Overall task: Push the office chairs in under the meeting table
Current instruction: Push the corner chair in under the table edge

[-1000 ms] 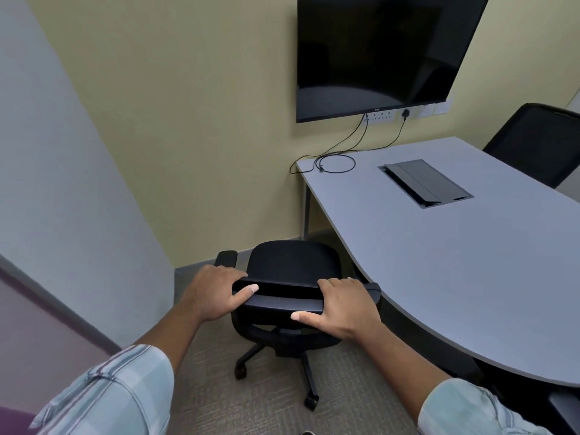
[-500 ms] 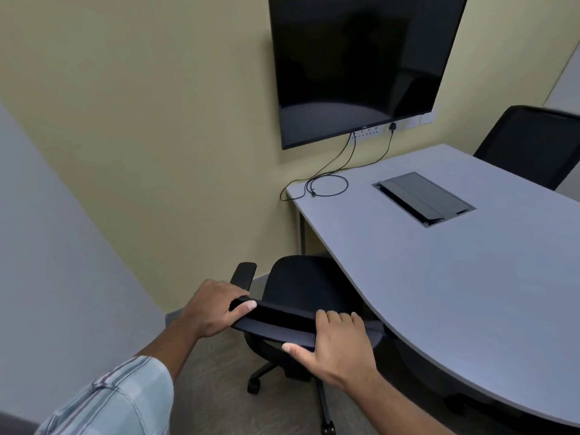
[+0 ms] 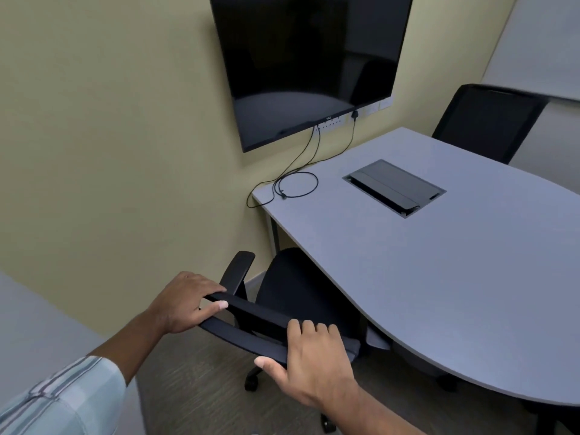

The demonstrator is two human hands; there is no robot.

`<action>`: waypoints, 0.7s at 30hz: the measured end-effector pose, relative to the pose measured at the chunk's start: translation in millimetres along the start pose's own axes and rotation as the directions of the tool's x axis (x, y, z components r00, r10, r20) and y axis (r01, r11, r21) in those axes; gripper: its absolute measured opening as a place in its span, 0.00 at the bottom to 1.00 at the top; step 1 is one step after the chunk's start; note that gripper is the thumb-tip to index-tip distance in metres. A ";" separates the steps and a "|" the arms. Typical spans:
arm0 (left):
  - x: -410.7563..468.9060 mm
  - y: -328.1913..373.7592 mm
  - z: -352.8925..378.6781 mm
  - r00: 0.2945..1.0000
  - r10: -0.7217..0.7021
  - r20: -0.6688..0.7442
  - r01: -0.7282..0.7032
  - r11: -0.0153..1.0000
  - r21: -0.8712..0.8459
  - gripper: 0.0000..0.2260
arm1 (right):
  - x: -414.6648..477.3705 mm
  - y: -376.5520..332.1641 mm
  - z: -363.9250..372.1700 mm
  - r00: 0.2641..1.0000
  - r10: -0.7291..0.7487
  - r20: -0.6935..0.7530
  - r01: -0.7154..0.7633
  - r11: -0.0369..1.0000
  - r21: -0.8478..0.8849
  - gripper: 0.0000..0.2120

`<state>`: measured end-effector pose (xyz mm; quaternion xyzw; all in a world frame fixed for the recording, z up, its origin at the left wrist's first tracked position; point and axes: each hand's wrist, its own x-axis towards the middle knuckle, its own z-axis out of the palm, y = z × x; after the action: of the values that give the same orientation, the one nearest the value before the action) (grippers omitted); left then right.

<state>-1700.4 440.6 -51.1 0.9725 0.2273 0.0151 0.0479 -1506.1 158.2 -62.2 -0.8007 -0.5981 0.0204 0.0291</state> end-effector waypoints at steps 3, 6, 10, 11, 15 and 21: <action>27.7 -29.3 1.0 0.998 0.065 0.022 -0.065 0.998 0.005 0.29 | 19.4 -13.1 4.1 0.997 0.082 0.002 -0.082 0.996 0.022 0.51; 57.8 -57.1 -1.7 0.991 0.122 0.046 -0.123 0.992 0.010 0.31 | 42.7 -31.1 7.3 0.983 0.178 0.033 -0.179 0.983 0.033 0.56; 100.5 -87.0 -7.4 0.976 0.205 0.070 -0.206 0.979 0.008 0.32 | 78.3 -37.7 4.5 0.965 0.254 0.060 -0.254 0.967 0.009 0.57; 109.7 -94.5 -7.6 0.971 0.229 0.068 -0.230 0.973 0.011 0.32 | 86.3 -41.0 4.8 0.960 0.271 0.064 -0.272 0.962 0.000 0.58; 148.0 -121.4 -8.8 0.952 0.296 0.077 -0.297 0.955 0.010 0.33 | 117.8 -52.1 10.1 0.934 0.354 0.056 -0.354 0.935 -0.001 0.58; 194.8 -149.3 -9.4 0.927 0.370 0.062 -0.371 0.928 0.017 0.27 | 153.6 -63.5 9.1 0.904 0.428 -0.001 -0.428 0.904 -0.010 0.55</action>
<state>-1592.1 661.0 -55.3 0.9986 0.0383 -0.0074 0.0370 -1523.8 323.6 -66.4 -0.9125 -0.4079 0.0236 0.0194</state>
